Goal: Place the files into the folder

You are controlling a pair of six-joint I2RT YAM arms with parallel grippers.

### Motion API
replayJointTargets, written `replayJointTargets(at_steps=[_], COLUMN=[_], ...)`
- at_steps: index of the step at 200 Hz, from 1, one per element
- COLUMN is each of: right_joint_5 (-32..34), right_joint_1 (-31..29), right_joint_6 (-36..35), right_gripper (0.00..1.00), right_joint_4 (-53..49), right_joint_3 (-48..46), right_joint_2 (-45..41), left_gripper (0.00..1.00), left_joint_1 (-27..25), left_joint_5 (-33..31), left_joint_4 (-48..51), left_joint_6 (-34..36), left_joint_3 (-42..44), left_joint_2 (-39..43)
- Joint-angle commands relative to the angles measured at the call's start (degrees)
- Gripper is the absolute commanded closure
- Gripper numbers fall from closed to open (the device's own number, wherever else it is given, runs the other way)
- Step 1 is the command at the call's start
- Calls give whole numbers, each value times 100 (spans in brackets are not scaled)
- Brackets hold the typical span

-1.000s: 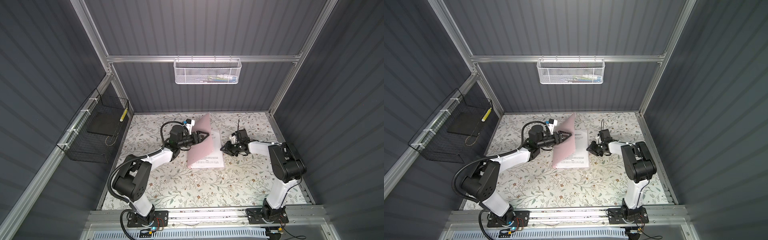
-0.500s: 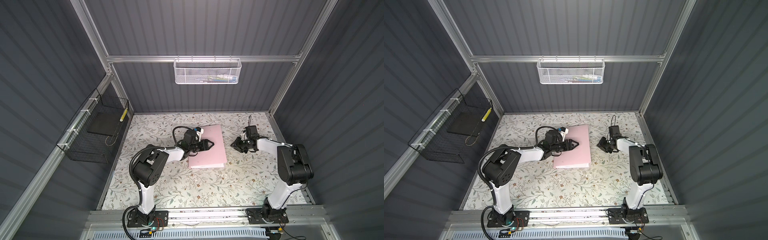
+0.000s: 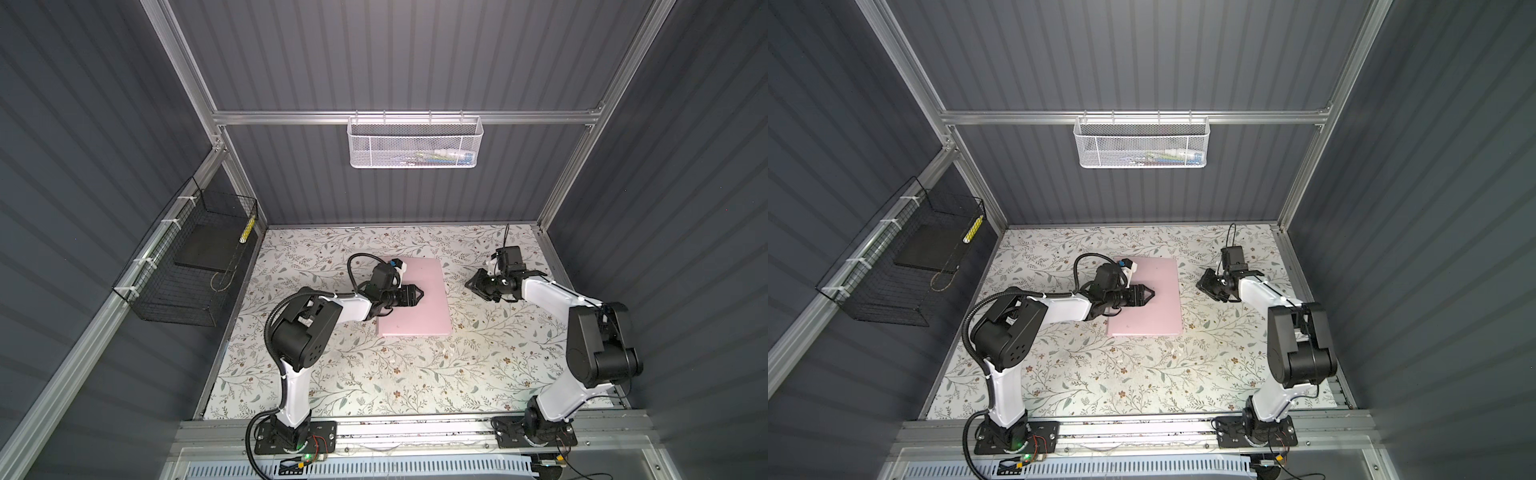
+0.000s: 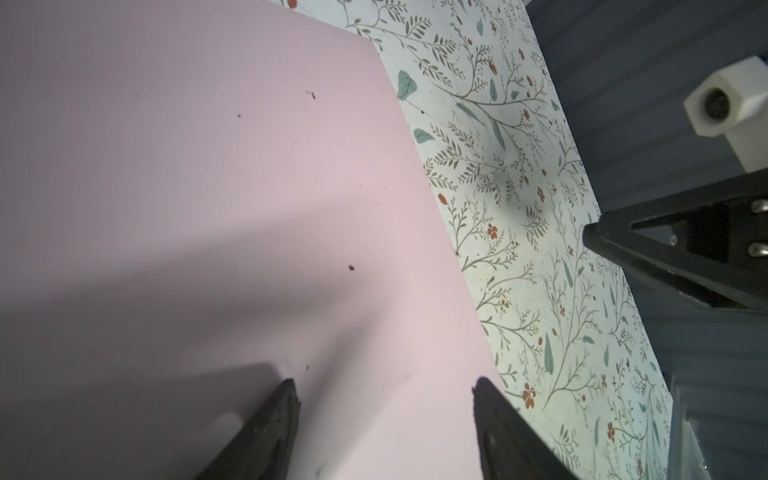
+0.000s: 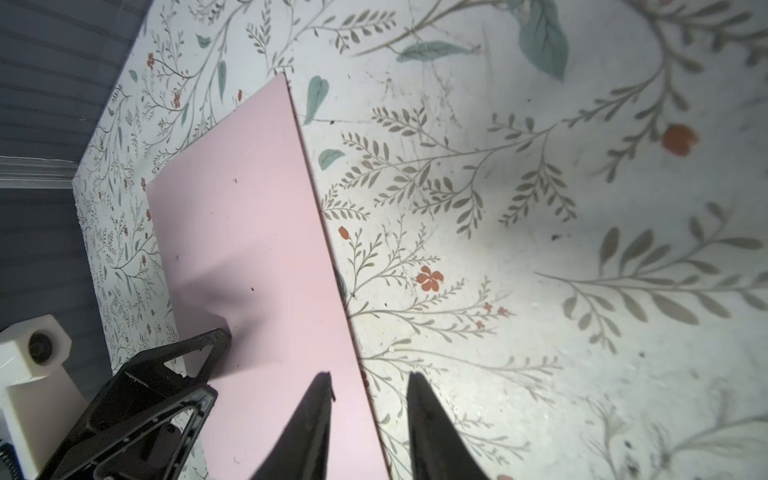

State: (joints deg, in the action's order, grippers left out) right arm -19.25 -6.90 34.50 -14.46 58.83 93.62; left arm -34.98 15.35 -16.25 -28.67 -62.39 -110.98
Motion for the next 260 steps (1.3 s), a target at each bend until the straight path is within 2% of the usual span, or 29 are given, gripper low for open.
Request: replayJointTargets(at_steps=[1,5,13,16,38,49,58,67,76,86,115,141,163,174,182,191,199,207,225,236,247,260], right_joint_5=[259,278,316,333,418,507,641,745,842,945,1054,1310,1758,2044,2249,2514,2749,2892,3454,3836,4107,4260], right_joint_1=[-5,-5,-5,-5,-9,-5,-5,-5,-5,-12,-31,-105,-203,-294,-385,-498,-593,-645,-647,-609,-462,-242], right_joint_6=[-230,-251,-290,-304,-449,-523,-593,-654,-706,-746,-709,-677,-883,-1016,-1206,-1421,-1623,-1789,-2091,-2391,-2621,-2823], right_gripper=[65,65,65,65,63,59,51,38,35,32,26,21,18,16,15,14,13,12,11,10,9,8], right_joint_4=[-114,-130,-178,-192,-339,-356,-365,-373,-397,-437,-392,-55,377,601,749,953,1152,1317,1532,1653,1756,1814], right_joint_3=[-64,-64,-56,-56,-3,-11,-37,-56,-56,-47,-59,-281,-616,-790,-904,-1020,-1165,-1304,-1511,-1589,-1618,-1612], right_joint_2=[-464,-526,-645,-681,-953,-1106,-1222,-1320,-1387,-1438,-1546,-1673,-1799,-1854,-1874,-1906,-1942,-1977,-1988,-1959,-1928,-1863], left_gripper=[15,14,2,1,0,0,0,0,0,0,0,0,0,0,0,0,0,0,0,0,0,0], left_joint_1=[-17,-17,-13,-9,-4,-9,-9,0,16,91,911,1264,2028,2346,2518,2555,2681,2918,3019,3015,3023,3023], left_joint_5=[-836,-974,-1232,-1342,-2224,-2894,-3464,-4117,-4669,-5025,-4842,-5848,-5246,-4913,-4738,-4551,-4256,-3670,-3291,-3110,-3287,-3342], left_joint_4=[812,922,1150,1251,1742,1831,1765,1672,1534,1159,-660,-2280,-2214,-2575,-2978,-2715,-3269,-3480,-4660,-3833,-4240,-3508], left_joint_6=[719,791,901,944,1287,1400,1516,1646,1885,2068,2131,3097,2848,2688,2763,2768,2758,2682,2850,2771,2802,2714], left_joint_3=[-293,-318,-390,-420,-436,-278,-71,148,399,774,2253,3389,3677,3827,3833,3698,3801,3817,3976,3808,3793,3580], left_joint_2=[667,757,927,996,1527,1825,2055,2246,2391,2520,2952,3163,2979,2655,2360,2335,2163,1941,1200,1428,1221,1337])
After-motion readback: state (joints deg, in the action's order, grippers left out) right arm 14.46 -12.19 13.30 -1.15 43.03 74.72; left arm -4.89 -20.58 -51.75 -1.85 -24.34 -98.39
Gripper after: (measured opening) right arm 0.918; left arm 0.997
